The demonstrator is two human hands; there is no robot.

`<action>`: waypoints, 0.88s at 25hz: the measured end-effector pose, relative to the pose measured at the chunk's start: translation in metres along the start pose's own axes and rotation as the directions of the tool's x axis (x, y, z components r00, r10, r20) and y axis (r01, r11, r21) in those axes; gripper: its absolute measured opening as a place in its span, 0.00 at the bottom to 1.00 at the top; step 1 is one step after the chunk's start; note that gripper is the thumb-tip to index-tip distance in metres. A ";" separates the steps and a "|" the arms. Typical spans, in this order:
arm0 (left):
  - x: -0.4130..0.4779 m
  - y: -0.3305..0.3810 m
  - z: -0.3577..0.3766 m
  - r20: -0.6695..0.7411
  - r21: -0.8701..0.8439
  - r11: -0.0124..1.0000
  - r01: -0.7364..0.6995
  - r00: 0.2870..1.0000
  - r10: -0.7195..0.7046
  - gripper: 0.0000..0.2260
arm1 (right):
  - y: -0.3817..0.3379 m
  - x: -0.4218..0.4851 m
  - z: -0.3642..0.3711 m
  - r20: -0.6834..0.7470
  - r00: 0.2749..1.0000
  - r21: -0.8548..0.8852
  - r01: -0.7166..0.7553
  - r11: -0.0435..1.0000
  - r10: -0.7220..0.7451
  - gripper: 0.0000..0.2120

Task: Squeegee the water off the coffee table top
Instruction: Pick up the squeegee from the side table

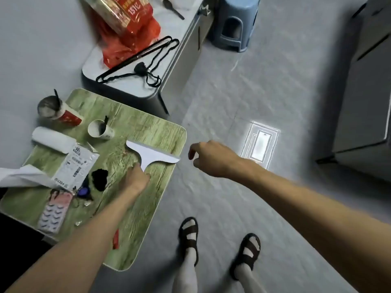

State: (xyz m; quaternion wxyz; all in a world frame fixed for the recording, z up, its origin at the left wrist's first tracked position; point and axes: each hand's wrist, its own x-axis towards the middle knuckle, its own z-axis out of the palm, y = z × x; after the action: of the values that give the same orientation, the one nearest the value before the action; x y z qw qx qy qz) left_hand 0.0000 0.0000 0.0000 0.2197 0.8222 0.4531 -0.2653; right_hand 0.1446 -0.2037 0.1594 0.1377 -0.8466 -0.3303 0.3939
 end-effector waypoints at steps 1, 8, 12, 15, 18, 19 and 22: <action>0.019 -0.007 0.008 -0.012 0.002 1.000 0.026 1.000 -0.025 0.21 | 0.000 0.019 0.014 0.025 1.000 0.022 -0.013 1.000 0.012 0.14; 0.064 -0.013 0.028 -0.005 0.198 0.980 0.024 1.000 -0.024 0.09 | 0.026 0.075 0.063 0.081 0.995 0.140 -0.066 0.988 0.055 0.14; 0.031 0.041 -0.014 0.230 -0.111 0.991 -0.074 0.968 0.098 0.12 | 0.037 0.052 0.035 0.053 0.992 0.148 -0.121 0.982 0.115 0.14; -0.025 0.121 -0.079 0.201 -0.483 0.862 -0.153 0.939 0.279 0.13 | 0.041 0.002 -0.021 -0.007 0.986 0.178 -0.166 0.970 0.170 0.17; -0.095 0.209 -0.147 0.223 -0.680 0.714 -0.165 0.882 0.416 0.09 | 0.042 -0.068 -0.091 -0.129 0.964 0.242 -0.199 0.950 0.235 0.17; -0.116 0.237 -0.165 0.230 -0.711 0.684 -0.164 0.865 0.446 0.07 | 0.043 -0.087 -0.112 -0.169 0.953 0.274 -0.198 0.941 0.250 0.16; -0.177 0.326 -0.210 0.227 -0.758 0.621 -0.199 0.812 0.538 0.08 | 0.055 -0.140 -0.180 -0.281 0.915 0.414 -0.158 0.897 0.291 0.11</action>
State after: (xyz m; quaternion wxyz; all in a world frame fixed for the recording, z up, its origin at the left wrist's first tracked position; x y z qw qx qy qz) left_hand 0.2511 -0.1454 0.3122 0.6615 0.6703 0.2738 -0.1954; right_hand 0.2401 -0.3329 0.3300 0.3071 -0.8906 -0.1174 0.3141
